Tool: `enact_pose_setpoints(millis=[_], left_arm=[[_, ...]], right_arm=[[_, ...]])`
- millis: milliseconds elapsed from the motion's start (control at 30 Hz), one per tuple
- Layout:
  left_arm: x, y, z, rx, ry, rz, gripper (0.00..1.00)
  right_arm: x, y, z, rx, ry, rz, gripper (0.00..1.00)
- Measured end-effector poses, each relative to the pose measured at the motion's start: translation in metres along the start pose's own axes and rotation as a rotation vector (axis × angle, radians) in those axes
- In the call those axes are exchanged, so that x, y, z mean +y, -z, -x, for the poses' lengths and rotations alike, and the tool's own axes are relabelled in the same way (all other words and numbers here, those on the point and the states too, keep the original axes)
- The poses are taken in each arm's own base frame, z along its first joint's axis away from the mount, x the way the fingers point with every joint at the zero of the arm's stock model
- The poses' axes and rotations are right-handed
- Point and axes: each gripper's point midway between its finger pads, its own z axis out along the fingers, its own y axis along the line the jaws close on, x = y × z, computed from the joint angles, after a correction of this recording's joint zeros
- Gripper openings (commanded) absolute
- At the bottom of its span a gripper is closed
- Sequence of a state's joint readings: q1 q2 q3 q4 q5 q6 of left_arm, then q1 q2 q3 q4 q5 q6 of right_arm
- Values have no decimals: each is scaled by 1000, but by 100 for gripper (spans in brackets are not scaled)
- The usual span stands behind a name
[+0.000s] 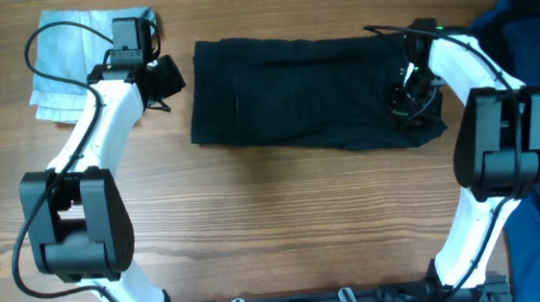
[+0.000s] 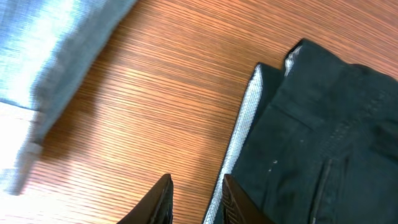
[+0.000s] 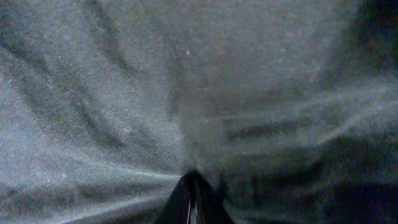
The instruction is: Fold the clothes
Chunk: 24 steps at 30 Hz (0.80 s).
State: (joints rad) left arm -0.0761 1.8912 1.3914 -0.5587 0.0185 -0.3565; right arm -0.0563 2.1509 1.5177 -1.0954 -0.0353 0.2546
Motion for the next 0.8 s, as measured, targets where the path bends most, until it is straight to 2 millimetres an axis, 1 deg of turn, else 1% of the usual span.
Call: enact_pose_setpoints(millis=[33, 133, 200, 233, 300, 333, 367, 400, 467, 533, 600, 633, 667, 700, 767, 800], left_arm=[[-12, 0, -6, 15, -16, -33, 49], [-43, 1, -22, 44, -70, -89, 59], [-52, -4, -32, 67, -93, -95, 62], [-51, -9, -37, 85, -93, -91, 62], [-41, -27, -52, 146, -89, -58, 62], [-38, -36, -59, 172, -88, -44, 62], [-34, -44, -66, 198, -87, -31, 62], [-32, -47, -69, 210, -87, -25, 62], [-31, -49, -71, 215, -87, -23, 62], [-31, -49, -71, 216, -87, -22, 62], [-31, -49, -71, 216, -87, -22, 62], [-31, -49, -71, 215, -87, -22, 62], [-32, -49, -70, 213, -87, -23, 62], [-32, -49, -70, 210, -87, -25, 62], [-32, -49, -69, 209, -87, -26, 62], [-32, -49, -69, 208, -87, -26, 62]], right_arm=[[1, 0, 1, -5, 35, 10, 4], [5, 1, 3, -20, 83, 32, 4], [10, 4, 6, -31, 107, 44, 4], [13, 5, 6, -34, 115, 51, 4], [23, 20, 6, -70, 132, 81, 4], [30, 44, 8, -138, 161, 119, 4], [33, 61, 10, -186, 178, 138, 5], [36, 74, 15, -234, 192, 151, 5], [42, 91, 34, -345, 211, 170, 6], [45, 93, 43, -382, 215, 177, 5], [50, 93, 57, -432, 225, 189, 5], [56, 93, 67, -467, 238, 202, 5], [61, 90, 71, -476, 249, 208, 5], [69, 86, 77, -494, 267, 222, 5], [85, 79, 79, -495, 298, 245, 5], [96, 71, 76, -480, 323, 257, 5]])
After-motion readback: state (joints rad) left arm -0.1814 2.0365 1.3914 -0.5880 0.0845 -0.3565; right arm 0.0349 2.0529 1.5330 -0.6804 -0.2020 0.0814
